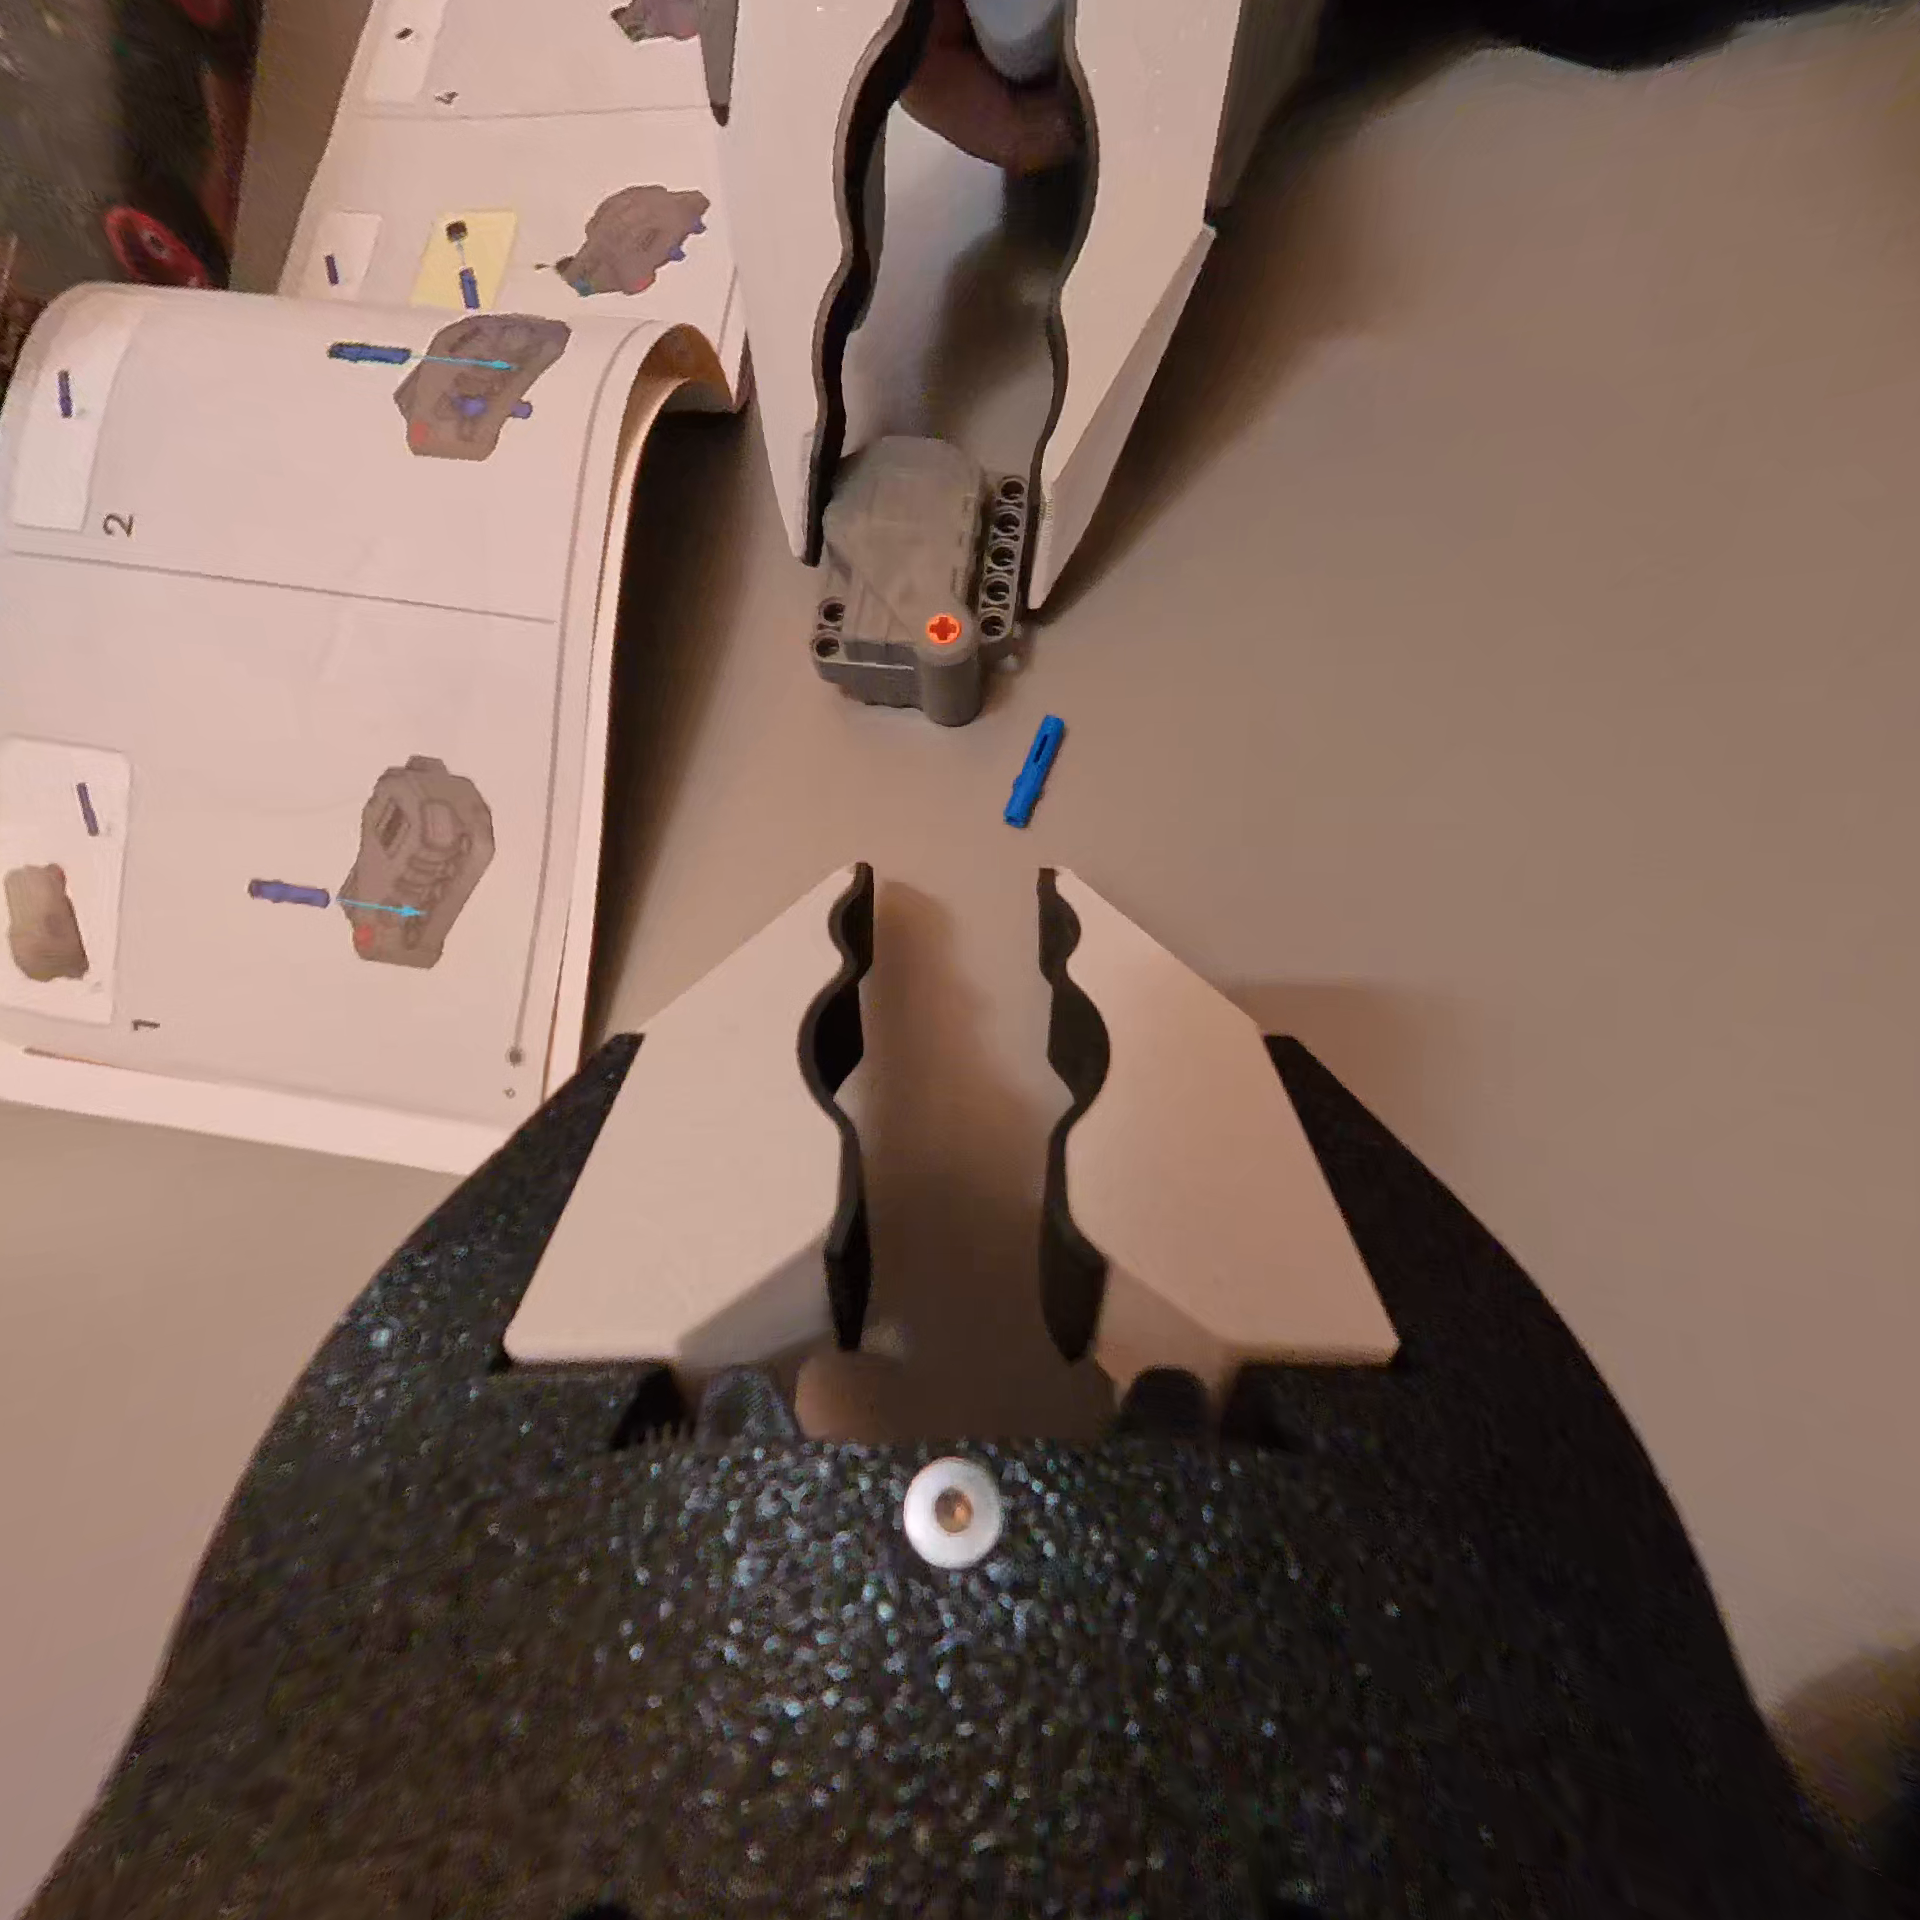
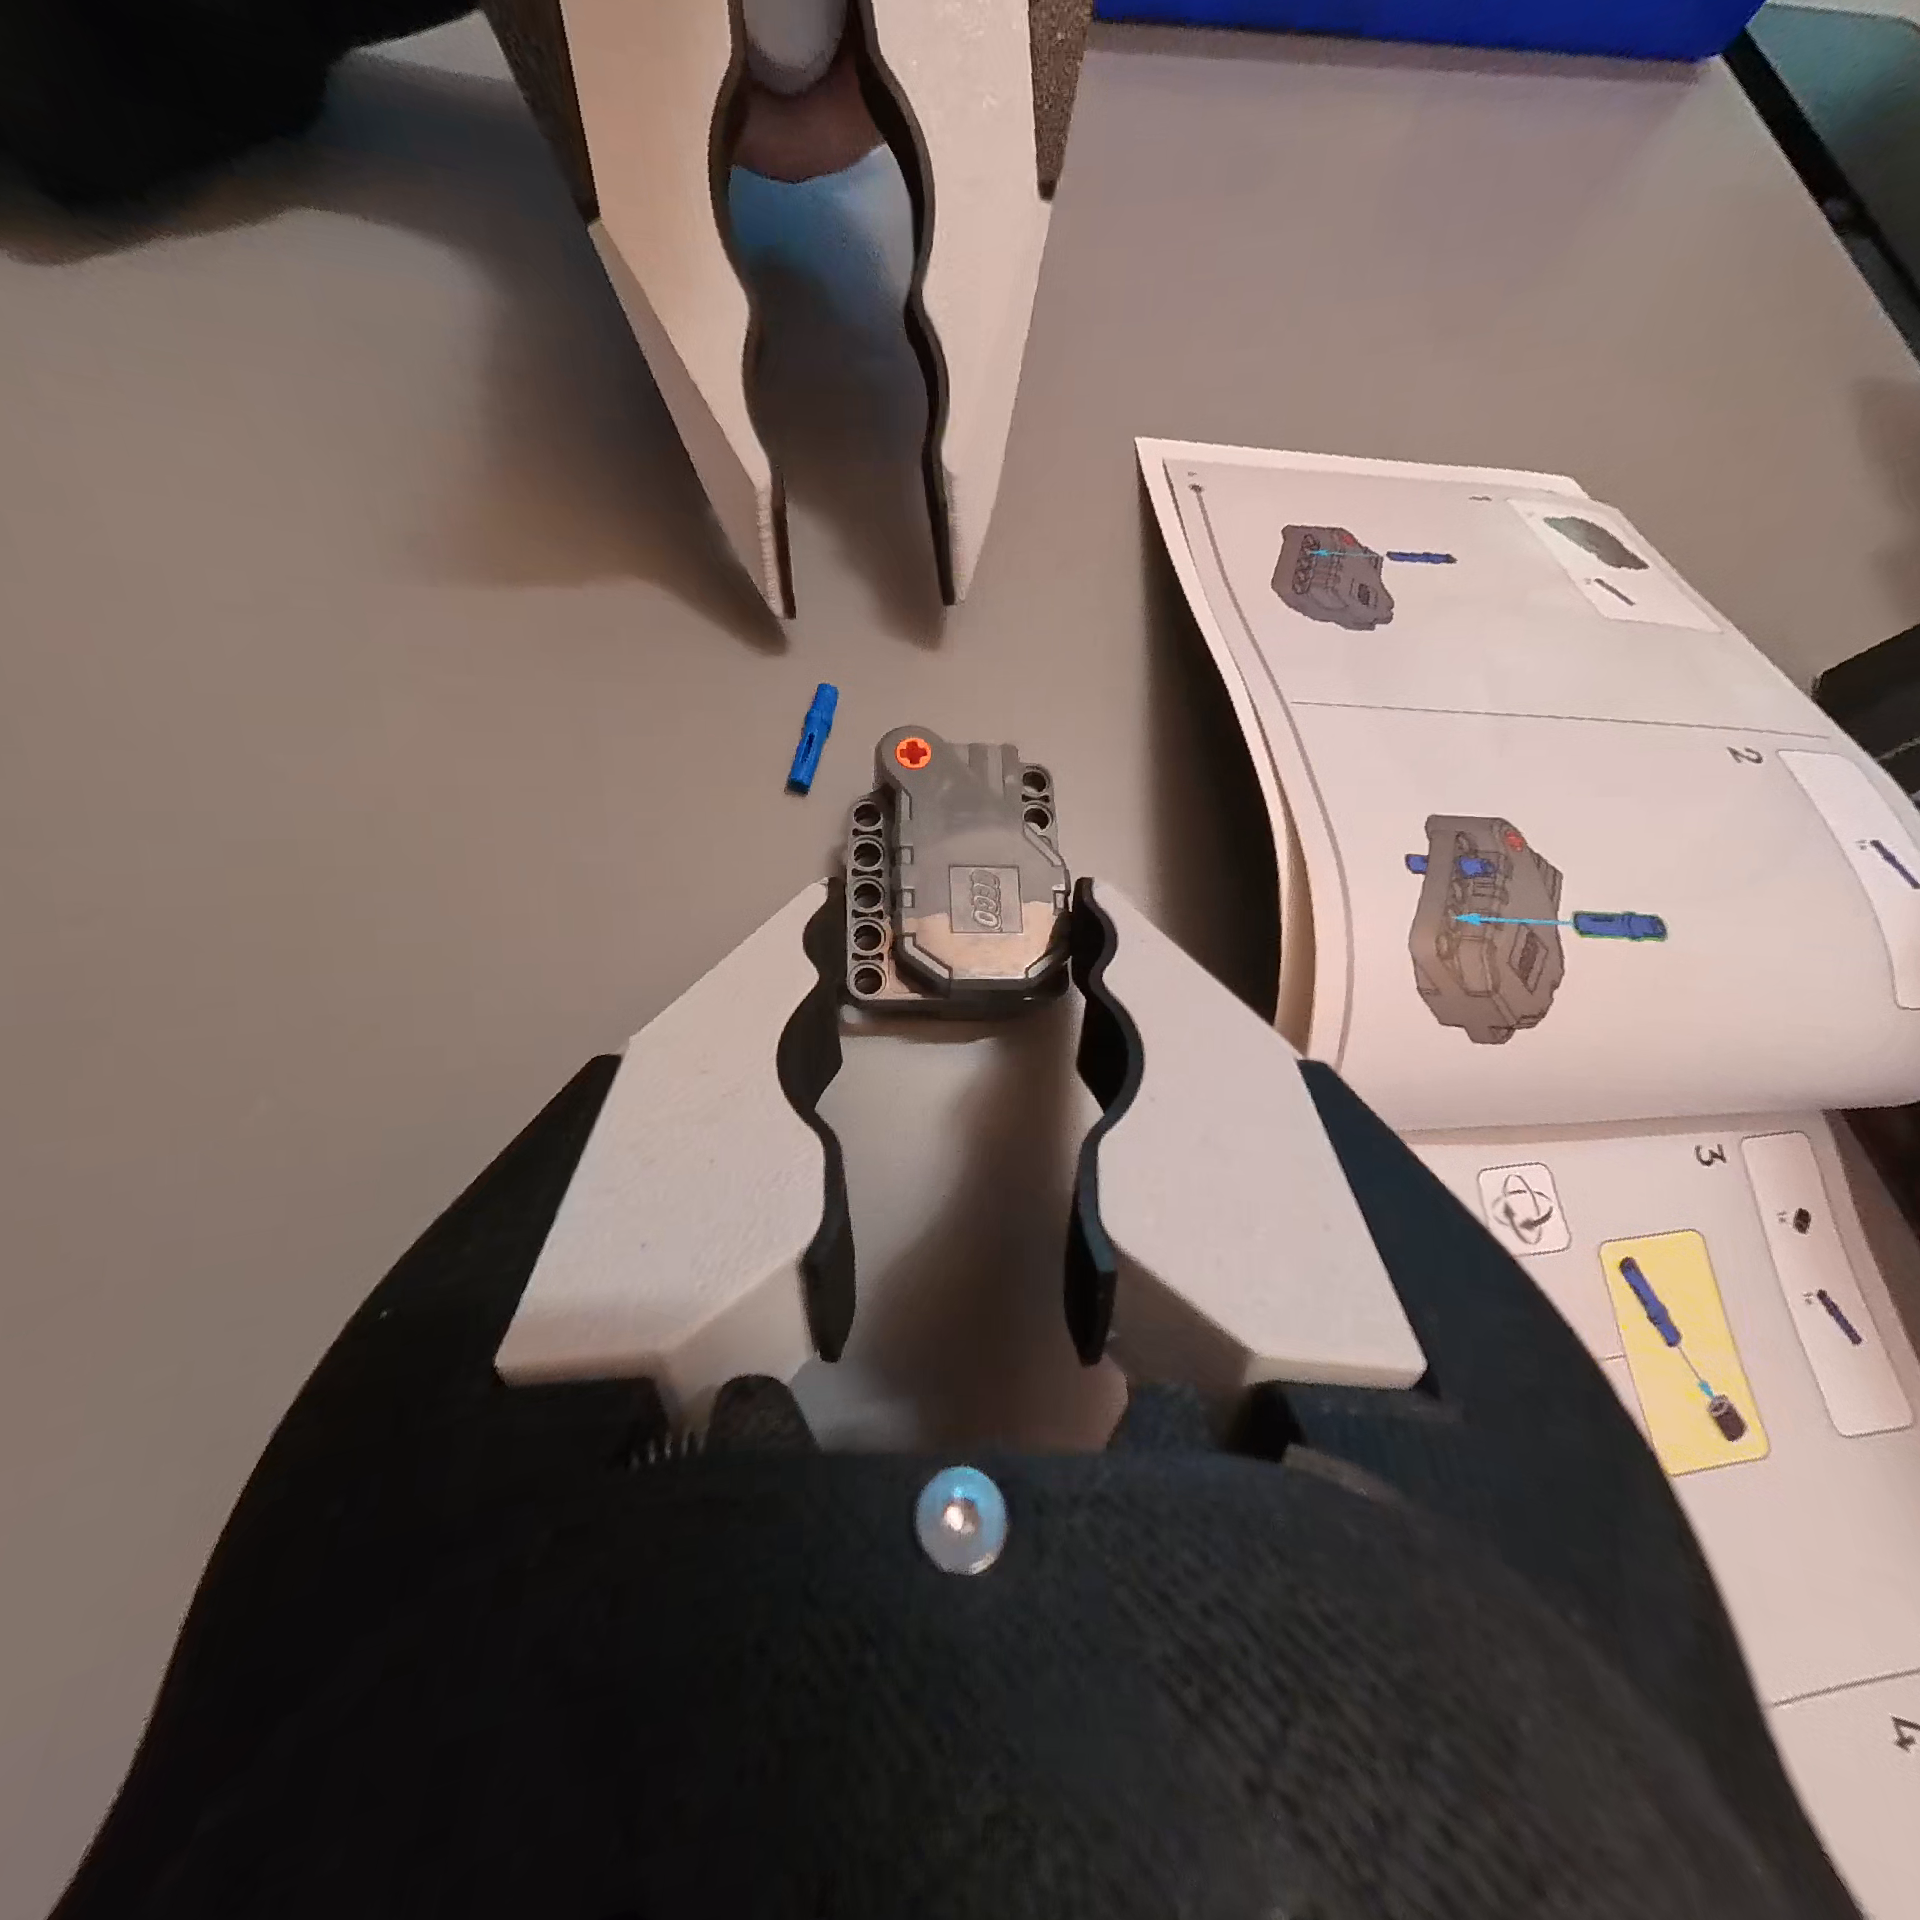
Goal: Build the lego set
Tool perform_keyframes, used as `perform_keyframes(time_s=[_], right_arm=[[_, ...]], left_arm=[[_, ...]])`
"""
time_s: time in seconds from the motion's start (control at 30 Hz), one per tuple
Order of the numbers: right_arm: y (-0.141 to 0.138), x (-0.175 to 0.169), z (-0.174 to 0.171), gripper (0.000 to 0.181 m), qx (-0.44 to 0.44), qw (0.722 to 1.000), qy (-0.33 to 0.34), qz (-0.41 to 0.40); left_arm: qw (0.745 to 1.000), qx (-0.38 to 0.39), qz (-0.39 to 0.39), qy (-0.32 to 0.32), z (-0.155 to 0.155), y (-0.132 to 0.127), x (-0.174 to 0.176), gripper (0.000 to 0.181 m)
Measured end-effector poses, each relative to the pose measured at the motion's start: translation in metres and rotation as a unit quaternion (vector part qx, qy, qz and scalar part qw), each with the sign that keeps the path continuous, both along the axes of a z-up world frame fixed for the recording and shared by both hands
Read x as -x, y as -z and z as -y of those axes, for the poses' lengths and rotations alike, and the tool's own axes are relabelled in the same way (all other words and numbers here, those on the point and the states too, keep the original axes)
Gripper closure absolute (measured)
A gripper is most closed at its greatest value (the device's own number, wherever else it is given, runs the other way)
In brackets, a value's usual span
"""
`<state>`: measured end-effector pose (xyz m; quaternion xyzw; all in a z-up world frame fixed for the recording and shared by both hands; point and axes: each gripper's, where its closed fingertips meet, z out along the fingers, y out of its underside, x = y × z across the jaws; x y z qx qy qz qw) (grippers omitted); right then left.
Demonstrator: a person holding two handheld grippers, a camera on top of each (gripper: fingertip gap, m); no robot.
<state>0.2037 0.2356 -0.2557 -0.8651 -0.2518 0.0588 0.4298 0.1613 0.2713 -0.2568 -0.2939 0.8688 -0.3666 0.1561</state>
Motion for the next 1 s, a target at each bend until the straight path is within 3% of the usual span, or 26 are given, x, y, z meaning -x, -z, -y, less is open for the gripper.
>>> perform_keyframes(time_s=[0.2,0.57,0.8,0.9,1.0], right_arm=[[0.000,0.000,0.001,0.140,-0.001,1.000,-0.002,-0.007],[0.000,0.000,0.000,0.140,-0.002,1.000,-0.001,-0.006],[0.000,0.003,-0.003,0.140,-0.001,1.000,0.007,-0.007],[0.000,0.004,-0.005,0.140,-0.002,1.000,0.014,-0.006],[0.000,0.005,-0.007,0.140,-0.001,1.000,0.019,-0.006]], left_arm=[[0.998,0.020,-0.025,0.045,0.016,0.008,0.003,0.154],[0.998,0.020,-0.023,0.055,0.025,0.008,0.000,0.179],[0.998,-0.048,0.004,0.038,0.014,0.008,-0.004,0.180],[0.995,-0.091,0.029,0.014,0.000,0.001,-0.006,0.180],[0.996,-0.064,0.060,-0.009,-0.003,-0.020,-0.009,0.180]])
